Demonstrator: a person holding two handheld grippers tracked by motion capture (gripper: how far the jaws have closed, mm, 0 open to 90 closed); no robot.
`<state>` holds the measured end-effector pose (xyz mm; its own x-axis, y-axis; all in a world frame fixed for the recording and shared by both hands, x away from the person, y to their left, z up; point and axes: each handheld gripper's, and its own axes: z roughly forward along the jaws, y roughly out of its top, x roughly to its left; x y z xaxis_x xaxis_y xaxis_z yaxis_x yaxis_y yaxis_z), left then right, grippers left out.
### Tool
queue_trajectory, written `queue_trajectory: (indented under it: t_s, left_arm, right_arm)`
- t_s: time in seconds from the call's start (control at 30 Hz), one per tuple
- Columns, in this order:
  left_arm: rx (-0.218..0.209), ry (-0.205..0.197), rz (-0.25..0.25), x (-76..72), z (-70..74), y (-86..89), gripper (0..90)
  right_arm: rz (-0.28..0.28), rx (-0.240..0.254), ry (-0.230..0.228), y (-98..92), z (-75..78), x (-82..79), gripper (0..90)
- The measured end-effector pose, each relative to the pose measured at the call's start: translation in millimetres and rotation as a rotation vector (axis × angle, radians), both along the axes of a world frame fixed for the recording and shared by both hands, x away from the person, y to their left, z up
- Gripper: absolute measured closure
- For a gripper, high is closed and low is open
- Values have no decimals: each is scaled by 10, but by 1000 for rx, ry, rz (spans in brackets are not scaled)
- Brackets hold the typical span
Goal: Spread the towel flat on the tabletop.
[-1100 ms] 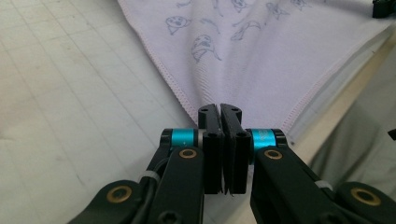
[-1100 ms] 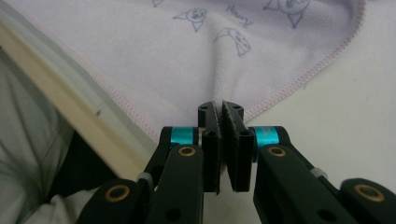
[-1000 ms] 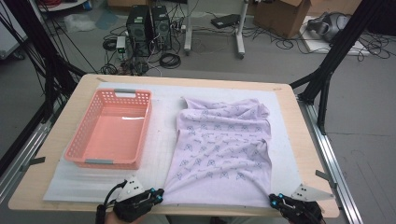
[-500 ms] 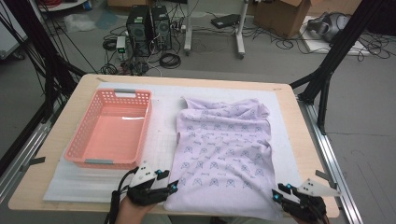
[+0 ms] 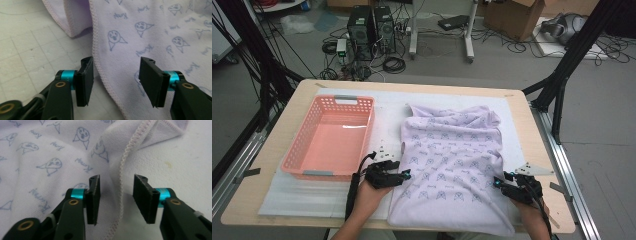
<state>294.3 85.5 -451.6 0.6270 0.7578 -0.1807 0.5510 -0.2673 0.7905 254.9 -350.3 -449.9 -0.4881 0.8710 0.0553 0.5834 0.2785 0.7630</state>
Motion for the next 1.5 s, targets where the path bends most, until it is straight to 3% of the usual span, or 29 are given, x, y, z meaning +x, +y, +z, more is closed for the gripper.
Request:
queue_trajectory:
  t_s: [0.07,0.13,0.2,0.33,0.5,0.63,0.73,0.97,1.03,1.1,1.17,1.23,1.37,1.5]
  left_arm:
    - [90,-52,7,-29,11,-17,643]
    - [71,-42,-13,-32,10,-3,859]
    - [83,-54,-5,-62,13,12,876]
    - [53,-41,31,-163,11,177,880]
    - [20,-31,25,-360,29,358,879]
    - [5,-45,8,-484,56,378,878]
    - [-14,-42,32,-401,56,344,876]
    - [10,-63,116,-86,40,210,877]
    - [11,-71,135,-35,37,178,875]
    - [-13,-50,135,-19,24,175,838]
    - [-39,-8,82,-50,7,182,623]
    - [-29,-11,50,-117,7,186,529]
    - [-40,18,20,-264,-4,236,479]
    - [-54,23,-25,-426,-12,274,467]
  right_arm:
    - [2,-3,-1,-11,3,2,706]
    - [25,18,8,-14,2,1,845]
    - [39,4,3,14,8,-10,869]
    - [44,26,18,5,18,-40,871]
    - [96,36,24,61,43,-149,873]
    - [116,24,5,62,92,-288,873]
    - [84,26,-5,-16,122,-264,873]
    - [13,20,-32,-85,116,-8,873]
    - [-19,17,-38,-75,93,86,872]
    - [-32,24,-37,-65,75,118,864]
    - [-40,40,-35,-64,65,89,748]
    - [-34,47,-34,-79,66,18,662]
    - [3,45,-31,-115,80,-178,571]
    - [64,23,-6,-119,63,-382,539]
